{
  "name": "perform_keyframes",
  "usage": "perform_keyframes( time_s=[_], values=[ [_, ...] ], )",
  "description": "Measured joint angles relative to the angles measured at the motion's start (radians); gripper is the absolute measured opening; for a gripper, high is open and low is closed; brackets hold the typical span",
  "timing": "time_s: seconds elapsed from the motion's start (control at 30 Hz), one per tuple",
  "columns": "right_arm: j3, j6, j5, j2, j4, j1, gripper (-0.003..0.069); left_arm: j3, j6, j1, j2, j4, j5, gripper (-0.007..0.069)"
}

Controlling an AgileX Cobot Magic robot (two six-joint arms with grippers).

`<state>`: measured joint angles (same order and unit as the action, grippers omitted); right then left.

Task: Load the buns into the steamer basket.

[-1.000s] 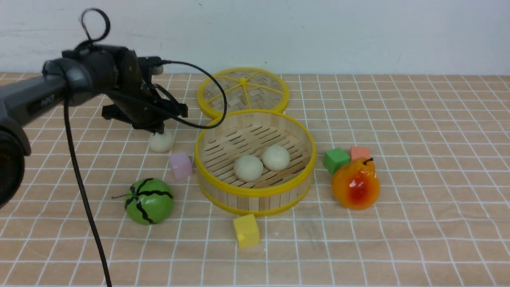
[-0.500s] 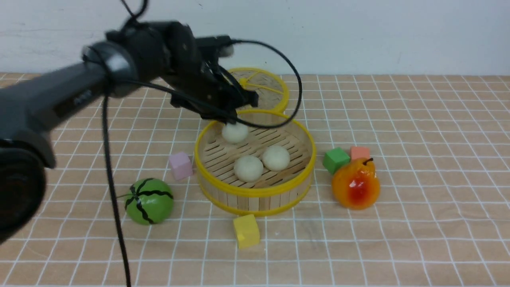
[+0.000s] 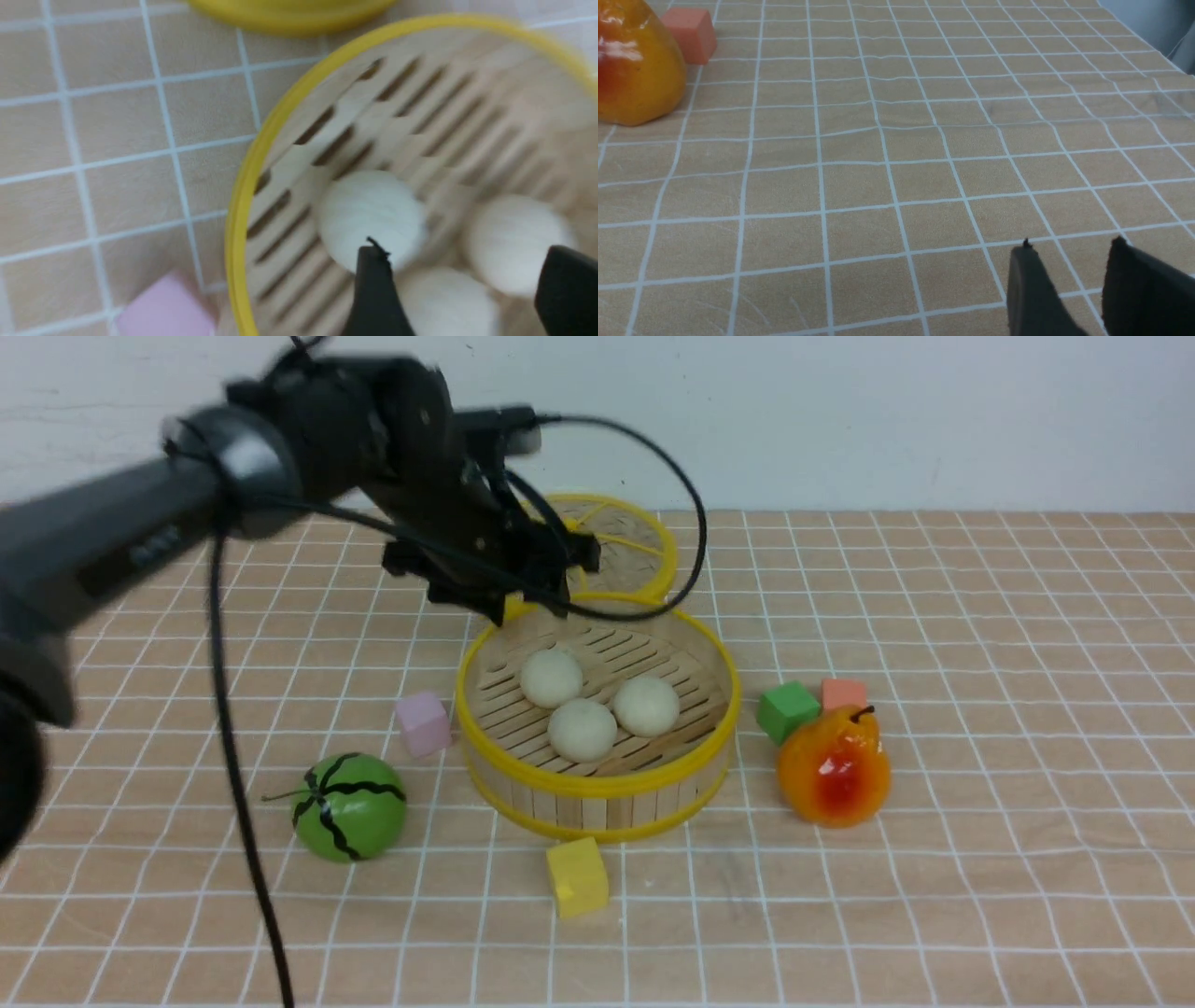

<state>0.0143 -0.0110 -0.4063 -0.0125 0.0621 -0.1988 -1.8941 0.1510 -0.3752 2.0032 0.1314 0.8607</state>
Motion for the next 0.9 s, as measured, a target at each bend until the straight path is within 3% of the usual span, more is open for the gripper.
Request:
perform_keyframes(
  time_s=[0.27,0.47,0.53,0.73,0.9],
  values=[
    [0.000,0.000,0.000,0.000,0.000,0.000,0.0241,0.000,-0.047,0.000,-0.314,-0.001,0.166,0.0428],
    [0.000,0.000,0.000,0.000,0.001,0.000,0.0241,0.015,-0.049,0.000,-0.550,-0.019,0.254,0.0343],
    [0.000,0.000,0.000,0.000,0.001,0.000,0.0241,0.069,-0.049,0.000,-0.668,-0.020,0.276,0.0279],
    [0.000,0.000,0.000,0.000,0.001,0.000,0.0241,0.349,-0.017,0.000,-0.935,-0.020,0.284,0.0116],
    [0.000,0.000,0.000,0.000,0.001,0.000,0.0241,0.744,0.024,0.000,-1.206,-0.020,0.203,-0.0003]
  ],
)
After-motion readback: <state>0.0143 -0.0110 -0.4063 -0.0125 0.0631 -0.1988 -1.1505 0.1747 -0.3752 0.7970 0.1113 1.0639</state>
